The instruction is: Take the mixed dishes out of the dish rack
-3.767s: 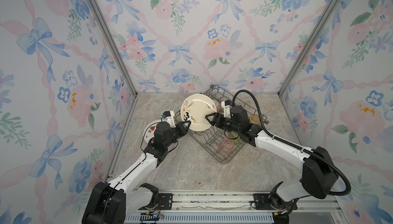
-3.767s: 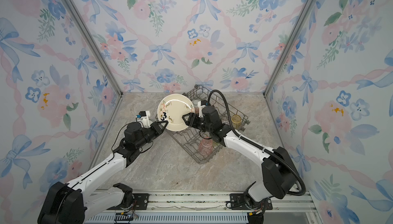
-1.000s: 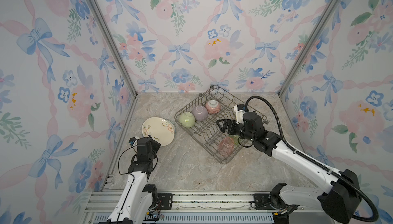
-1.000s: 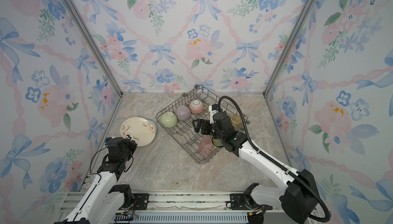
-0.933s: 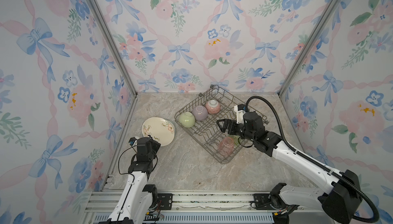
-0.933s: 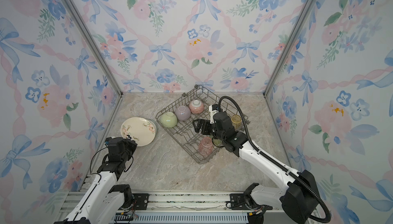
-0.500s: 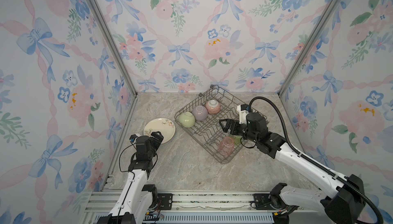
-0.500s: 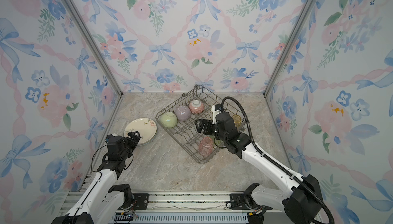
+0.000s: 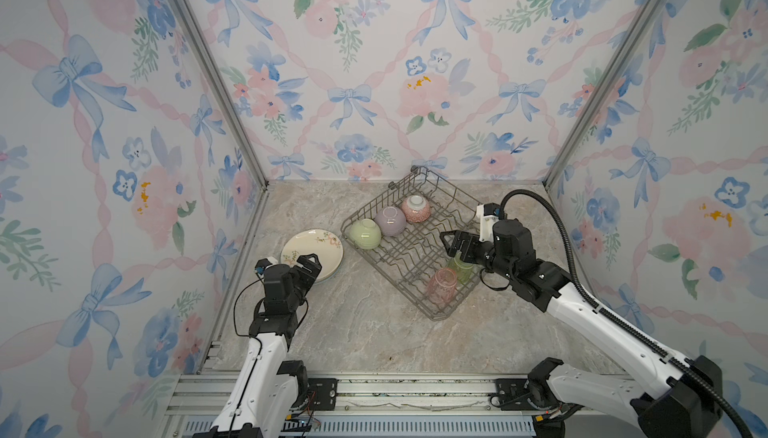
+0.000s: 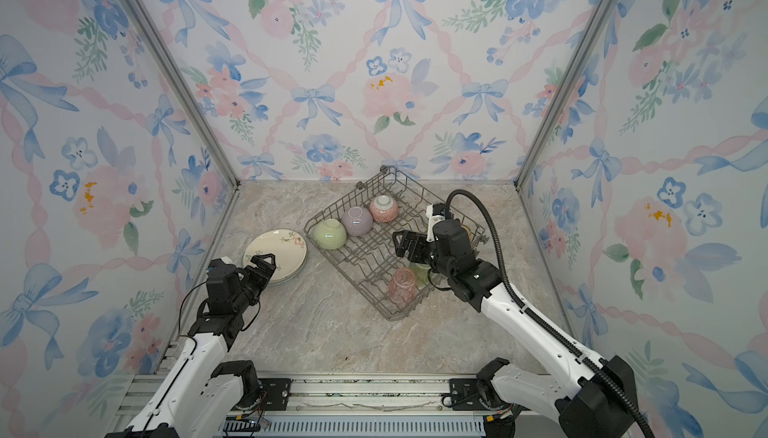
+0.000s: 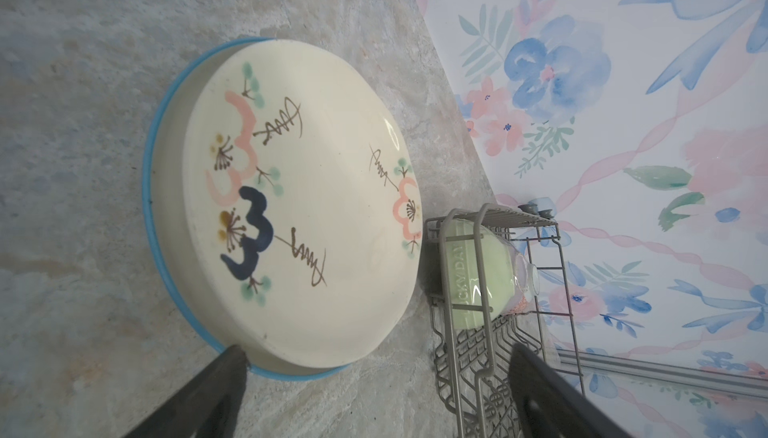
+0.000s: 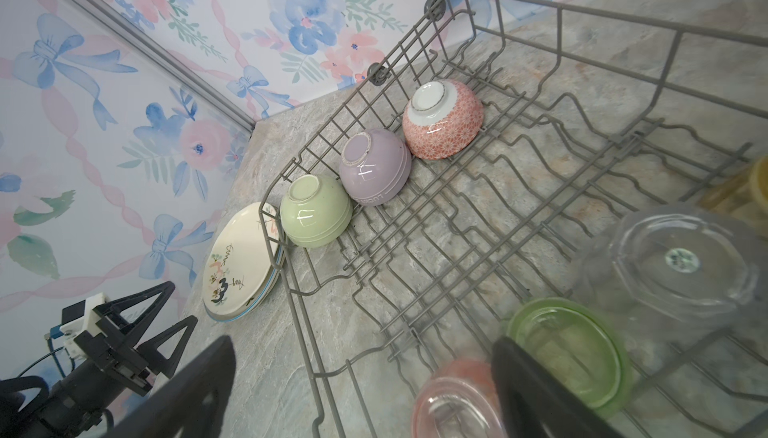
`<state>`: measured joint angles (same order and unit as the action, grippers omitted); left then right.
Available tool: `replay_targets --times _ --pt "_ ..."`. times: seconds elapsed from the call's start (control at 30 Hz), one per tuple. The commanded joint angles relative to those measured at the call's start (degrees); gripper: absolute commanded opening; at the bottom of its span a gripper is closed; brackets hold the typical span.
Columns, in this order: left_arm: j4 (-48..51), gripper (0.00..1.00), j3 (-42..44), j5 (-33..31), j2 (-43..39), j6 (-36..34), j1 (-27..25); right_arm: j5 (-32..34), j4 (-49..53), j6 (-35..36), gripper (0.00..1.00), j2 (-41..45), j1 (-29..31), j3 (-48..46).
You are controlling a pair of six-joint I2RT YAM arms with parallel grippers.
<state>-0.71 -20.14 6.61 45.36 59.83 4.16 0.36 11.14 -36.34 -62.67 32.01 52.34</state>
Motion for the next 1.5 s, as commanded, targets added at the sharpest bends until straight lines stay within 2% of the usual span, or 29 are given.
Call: replay_targets --times 0.0,0.17,0.4,0.57,0.7,1.07,1.47 --pt "1.57 0.98 -2.14 4.32 -0.18 -3.02 0.22 2.38 4.65 2.91 0.97 2.36 -2.52 -0.67" --pt "2.82 0.98 -2.37 4.9 -1.13 -5.14 -0.59 5.7 10.61 4.53 0.97 5.47 -5.65 -0.95" --pt "6.88 0.98 -6.55 -0.7 -3.09 -10.77 -4.71 15.28 20.43 3.1 0.99 6.56 -8.68 -1.01" --pt "8.1 0.98 -10.45 -4.58 -1.96 -14.39 -10.07 18.1 23.39 2.1 0.89 4.38 -9.76 -2.17" --pt "8.3 0.98 -12.73 -5.34 0.01 -16.62 -13.34 18.36 23.22 0.92 0.76 1.15 -10.31 -3.79" --pt "8.85 0.98 -13.44 -4.86 0.6 -18.03 -14.79 17.75 18.65 0.92 0.53 -9.53 -11.26 -4.85" --pt "8.74 0.98 -12.92 -3.99 0.34 -17.65 -15.01 19.61 16.6 0.2 0.44 -17.24 -13.73 -2.95"
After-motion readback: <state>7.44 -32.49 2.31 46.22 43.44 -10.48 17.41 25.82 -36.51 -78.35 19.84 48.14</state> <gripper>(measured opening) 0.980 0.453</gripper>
